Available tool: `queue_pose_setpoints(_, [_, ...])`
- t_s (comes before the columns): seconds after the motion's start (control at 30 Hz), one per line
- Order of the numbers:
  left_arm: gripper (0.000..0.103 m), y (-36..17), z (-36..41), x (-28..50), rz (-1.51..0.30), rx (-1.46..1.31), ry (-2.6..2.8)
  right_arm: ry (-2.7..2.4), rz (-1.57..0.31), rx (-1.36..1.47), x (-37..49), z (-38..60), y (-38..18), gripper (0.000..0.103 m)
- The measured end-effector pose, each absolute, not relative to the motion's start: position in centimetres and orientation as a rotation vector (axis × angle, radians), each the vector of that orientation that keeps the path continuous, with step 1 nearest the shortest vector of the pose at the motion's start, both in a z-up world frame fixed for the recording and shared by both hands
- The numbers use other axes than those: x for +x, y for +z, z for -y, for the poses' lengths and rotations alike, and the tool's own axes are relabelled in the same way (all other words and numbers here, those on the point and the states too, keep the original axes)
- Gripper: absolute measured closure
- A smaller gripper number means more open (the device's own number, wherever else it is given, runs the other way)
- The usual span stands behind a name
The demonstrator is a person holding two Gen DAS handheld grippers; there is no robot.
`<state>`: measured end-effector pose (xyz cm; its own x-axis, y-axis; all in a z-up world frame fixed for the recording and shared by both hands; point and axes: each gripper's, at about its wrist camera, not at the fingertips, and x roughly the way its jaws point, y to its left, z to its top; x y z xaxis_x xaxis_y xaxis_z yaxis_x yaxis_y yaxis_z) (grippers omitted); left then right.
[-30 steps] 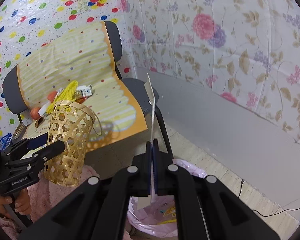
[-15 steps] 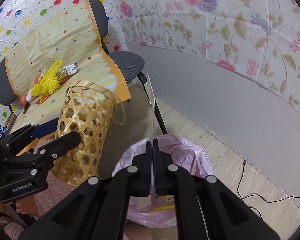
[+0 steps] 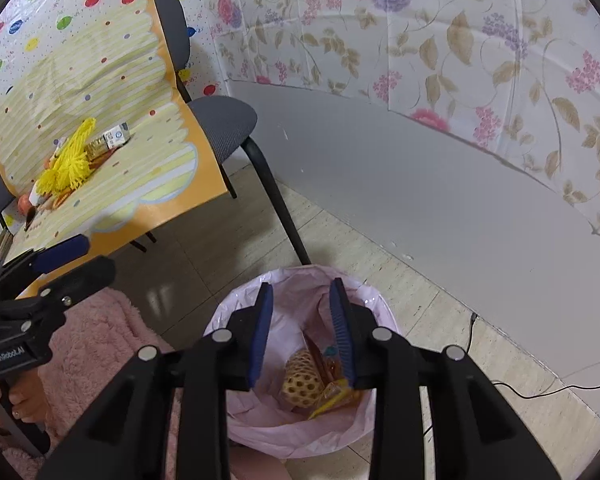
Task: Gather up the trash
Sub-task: 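Carry the basket and paper strip to the trash bin and release, then move both tools back over the chair seat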
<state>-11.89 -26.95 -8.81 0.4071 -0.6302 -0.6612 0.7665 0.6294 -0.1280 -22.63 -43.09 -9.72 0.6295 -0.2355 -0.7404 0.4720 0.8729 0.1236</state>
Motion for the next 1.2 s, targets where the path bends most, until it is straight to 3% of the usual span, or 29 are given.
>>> queue_pose_setpoints(0.53, [0.025, -4.9, 18.8, -9.7, -0.670, 0.119, -0.701, -0.237, -0.717, 0.263, -17.8, 38.3, -4.9, 0.074])
queue_pose_setpoints(0.67, [0.017, -4.7, 16.0, -8.7, -0.649, 0.102, -0.613, -0.166, -0.718, 0.217, -15.0, 35.6, -4.2, 0.073])
queue_pose_setpoints(0.77, [0.017, -5.0, 13.9, -7.5, -0.662, 0.083, -0.547, -0.124, -0.722, 0.196, -12.8, 33.8, -3.9, 0.064])
queue_pose_setpoints(0.93, [0.017, -5.0, 10.1, -5.8, -0.671, 0.050, -0.433, -0.052, -0.731, 0.153, -9.4, 31.0, -3.3, 0.060])
queue_pose_setpoints(1.2, [0.016, -4.0, 4.7, -3.0, -0.669, 0.017, -0.266, 0.040, -0.720, 0.099, -4.5, 26.9, -2.2, 0.040])
